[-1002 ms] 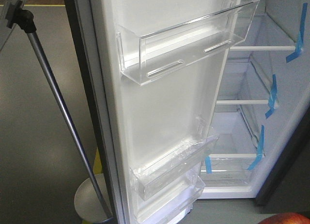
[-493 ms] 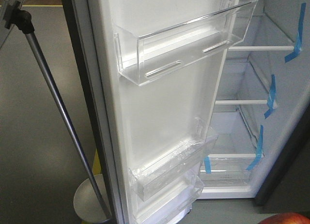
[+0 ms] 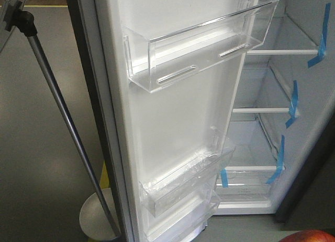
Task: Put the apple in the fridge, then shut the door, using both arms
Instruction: 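Approach the refrigerator door bins, keeping the apple in the right gripper, then raise the right gripper with the apple above the top door bin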
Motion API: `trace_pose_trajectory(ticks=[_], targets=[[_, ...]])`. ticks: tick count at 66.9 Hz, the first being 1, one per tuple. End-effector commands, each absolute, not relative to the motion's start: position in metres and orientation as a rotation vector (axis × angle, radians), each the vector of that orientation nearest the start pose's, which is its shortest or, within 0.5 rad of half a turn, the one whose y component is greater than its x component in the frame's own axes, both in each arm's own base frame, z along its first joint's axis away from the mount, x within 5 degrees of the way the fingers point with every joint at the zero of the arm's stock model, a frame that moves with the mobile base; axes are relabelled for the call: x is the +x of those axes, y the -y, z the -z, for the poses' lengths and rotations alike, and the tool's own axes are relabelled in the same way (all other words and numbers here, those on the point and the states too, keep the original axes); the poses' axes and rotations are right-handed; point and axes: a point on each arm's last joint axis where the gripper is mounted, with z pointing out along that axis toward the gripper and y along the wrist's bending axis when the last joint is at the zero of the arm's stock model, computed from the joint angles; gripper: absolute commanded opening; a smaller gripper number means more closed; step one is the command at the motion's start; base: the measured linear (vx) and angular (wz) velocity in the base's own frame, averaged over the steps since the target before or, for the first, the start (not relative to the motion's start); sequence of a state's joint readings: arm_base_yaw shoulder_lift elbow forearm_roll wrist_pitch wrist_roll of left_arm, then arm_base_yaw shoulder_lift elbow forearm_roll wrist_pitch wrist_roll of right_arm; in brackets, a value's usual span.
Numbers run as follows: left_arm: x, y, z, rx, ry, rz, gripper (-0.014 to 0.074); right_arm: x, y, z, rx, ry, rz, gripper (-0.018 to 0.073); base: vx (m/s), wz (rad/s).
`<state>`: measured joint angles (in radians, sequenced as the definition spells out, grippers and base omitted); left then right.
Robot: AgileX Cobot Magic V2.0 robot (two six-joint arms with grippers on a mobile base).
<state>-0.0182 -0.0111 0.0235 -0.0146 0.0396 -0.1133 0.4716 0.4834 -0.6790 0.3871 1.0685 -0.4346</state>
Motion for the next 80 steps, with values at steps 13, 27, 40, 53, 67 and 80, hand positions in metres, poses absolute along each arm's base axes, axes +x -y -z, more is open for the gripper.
trace_pose_trajectory(ticks=[13,27,40,53,67,80], targets=[[0.054,0.001,-0.216,-0.080,-1.426,0.133,-0.0006,0.053,-0.059,-0.338,-0.884,-1.971,-0.507,0.0159,0.00,0.00],[0.054,0.001,-0.216,-0.080,-1.426,0.133,-0.0006,0.056,-0.061,-0.343,-0.827,-1.931,-0.521,0.0159,0.00,0.00],[0.054,0.001,-0.216,-0.080,-1.426,0.133,-0.0006,0.090,-0.057,-0.351,-0.603,-1.937,-0.364,0.0162,0.00,0.00],[0.054,0.001,-0.216,-0.080,-1.426,0.133,-0.0006,0.132,-0.061,-0.354,-0.532,-2.117,-0.176,0.0169,0.00,0.00],[0.054,0.001,-0.216,-0.080,-1.426,0.133,-0.0006,0.188,-0.053,-0.351,-0.451,-2.252,0.042,0.0173,0.00,0.00],[0.054,0.001,-0.216,-0.080,-1.426,0.133,-0.0006,0.223,-0.031,-0.359,-0.299,-2.346,-0.034,0.0176,0.00,0.00]])
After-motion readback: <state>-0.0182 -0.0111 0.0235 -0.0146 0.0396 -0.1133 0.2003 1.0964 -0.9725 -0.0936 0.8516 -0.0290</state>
